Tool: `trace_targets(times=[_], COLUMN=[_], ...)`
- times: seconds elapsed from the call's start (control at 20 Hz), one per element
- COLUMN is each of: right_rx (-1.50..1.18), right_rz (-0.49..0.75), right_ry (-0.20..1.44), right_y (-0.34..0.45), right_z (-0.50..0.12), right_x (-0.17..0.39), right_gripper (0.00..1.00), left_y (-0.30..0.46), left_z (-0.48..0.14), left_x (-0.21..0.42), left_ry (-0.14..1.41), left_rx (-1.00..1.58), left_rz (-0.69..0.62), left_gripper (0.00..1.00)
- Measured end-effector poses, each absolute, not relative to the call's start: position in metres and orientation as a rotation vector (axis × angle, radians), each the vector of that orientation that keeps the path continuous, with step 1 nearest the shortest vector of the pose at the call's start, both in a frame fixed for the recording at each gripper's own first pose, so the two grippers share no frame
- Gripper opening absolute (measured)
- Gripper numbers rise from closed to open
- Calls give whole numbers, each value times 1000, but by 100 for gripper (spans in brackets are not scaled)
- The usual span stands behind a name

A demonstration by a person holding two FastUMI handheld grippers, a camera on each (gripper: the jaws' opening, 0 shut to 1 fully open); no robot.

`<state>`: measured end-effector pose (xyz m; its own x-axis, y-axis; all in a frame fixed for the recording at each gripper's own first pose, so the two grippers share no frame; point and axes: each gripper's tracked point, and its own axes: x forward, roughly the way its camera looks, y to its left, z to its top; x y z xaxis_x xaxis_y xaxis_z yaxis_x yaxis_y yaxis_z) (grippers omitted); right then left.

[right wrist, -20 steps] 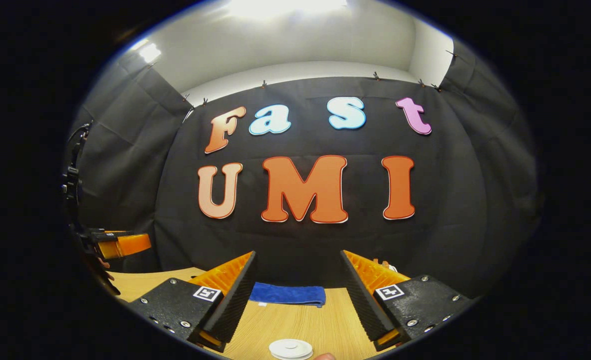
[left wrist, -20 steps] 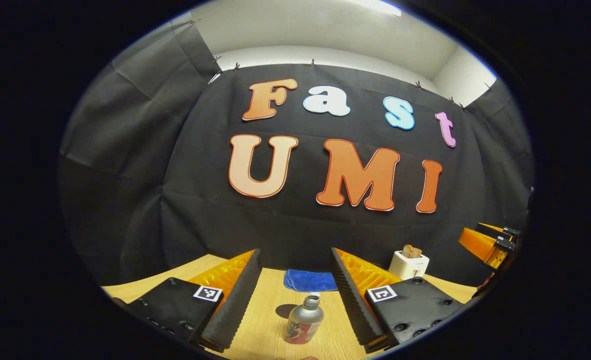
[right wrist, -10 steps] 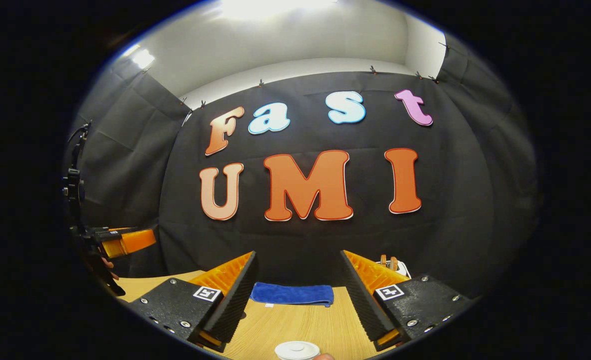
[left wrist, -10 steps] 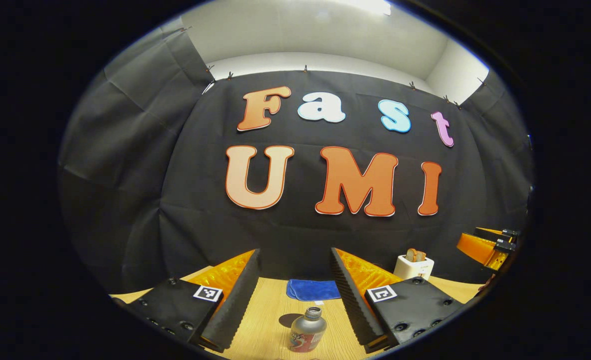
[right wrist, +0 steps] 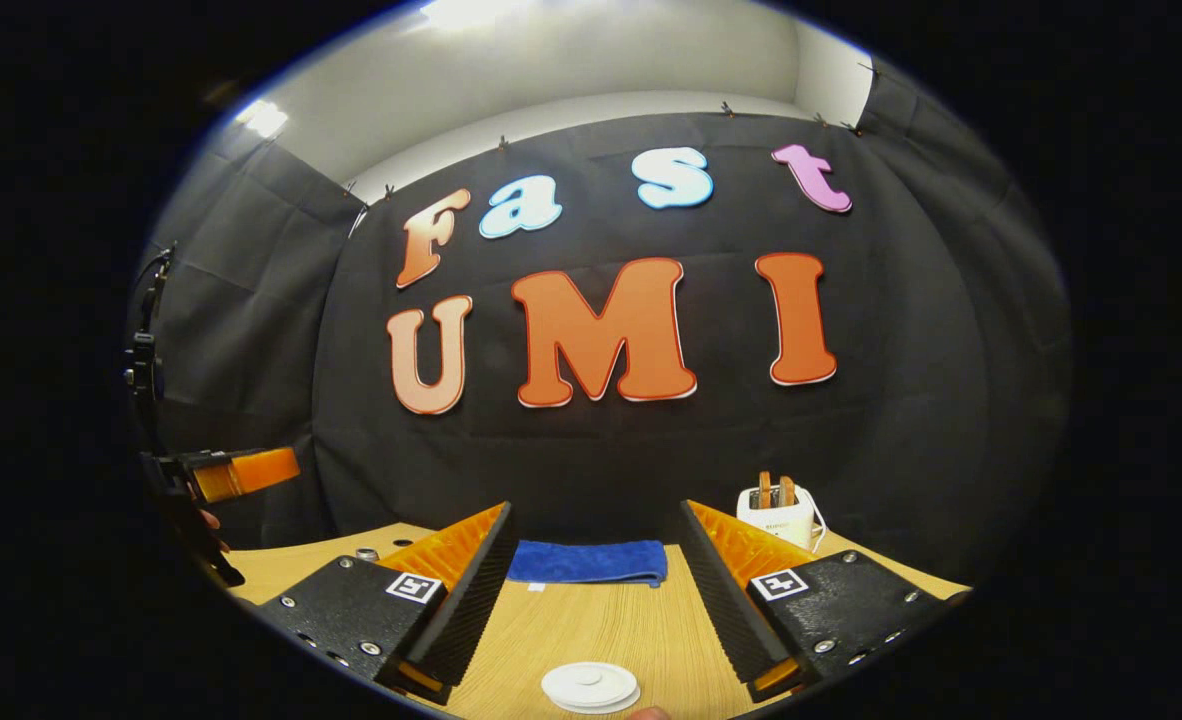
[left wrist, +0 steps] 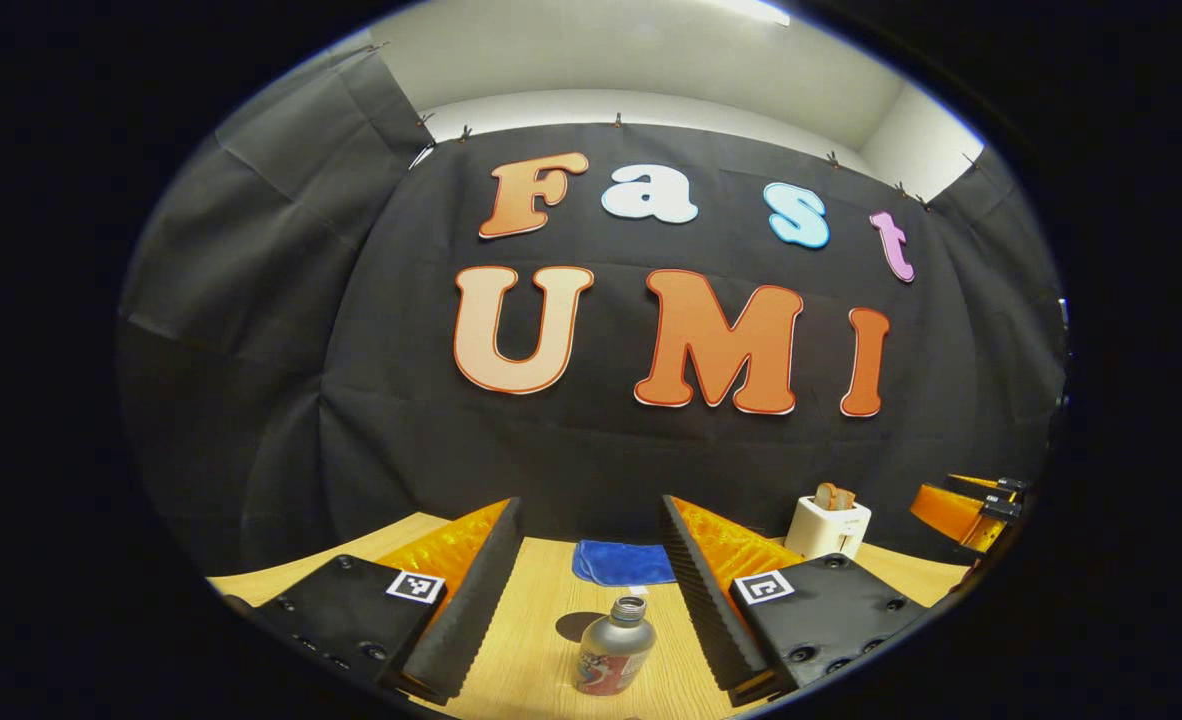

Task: Open the teacup lid with one hand, grasp the water bottle and pour water into the teacup with the other hand; after pouring, place the water bottle on the coaster and then close the teacup lid.

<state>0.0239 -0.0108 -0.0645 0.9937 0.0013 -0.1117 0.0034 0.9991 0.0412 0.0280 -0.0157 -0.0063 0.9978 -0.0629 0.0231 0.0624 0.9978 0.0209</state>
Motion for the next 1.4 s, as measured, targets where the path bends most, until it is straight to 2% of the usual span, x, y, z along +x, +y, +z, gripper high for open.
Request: trace_targets(times=[0.1, 0.15, 0.5, 0.6, 0.85, 0.9, 1.0, 1.4], right_rx=[23, 10, -46, -34, -31, -27, -14, -26], right_rz=[-5, -2, -8, 5, 12, 16, 39, 60], right_ry=[129, 130, 224, 255, 330, 340, 364, 455], right_y=[-11, -10, -8, -4, -3, -2, 4, 12], right_z=[-73, -77, -128, -142, -180, -185, -198, -241], right_x=[25, 25, 23, 22, 21, 21, 20, 22], right_gripper=[93, 97, 97, 92, 89, 83, 79, 80], left_y=[-14, -14, -11, -9, -6, -7, -6, -5], left_z=[-8, -9, -23, -35, -48, -49, -54, -69], left_x=[26, 26, 24, 24, 24, 25, 25, 26], left_ry=[-25, -22, 8, 27, 55, 58, 69, 100], left_rx=[22, 24, 31, 44, 52, 49, 48, 61], left_rz=[-59, -58, -52, -48, -39, -41, -41, -36], left_gripper=[90, 90, 92, 92, 92, 90, 90, 90])
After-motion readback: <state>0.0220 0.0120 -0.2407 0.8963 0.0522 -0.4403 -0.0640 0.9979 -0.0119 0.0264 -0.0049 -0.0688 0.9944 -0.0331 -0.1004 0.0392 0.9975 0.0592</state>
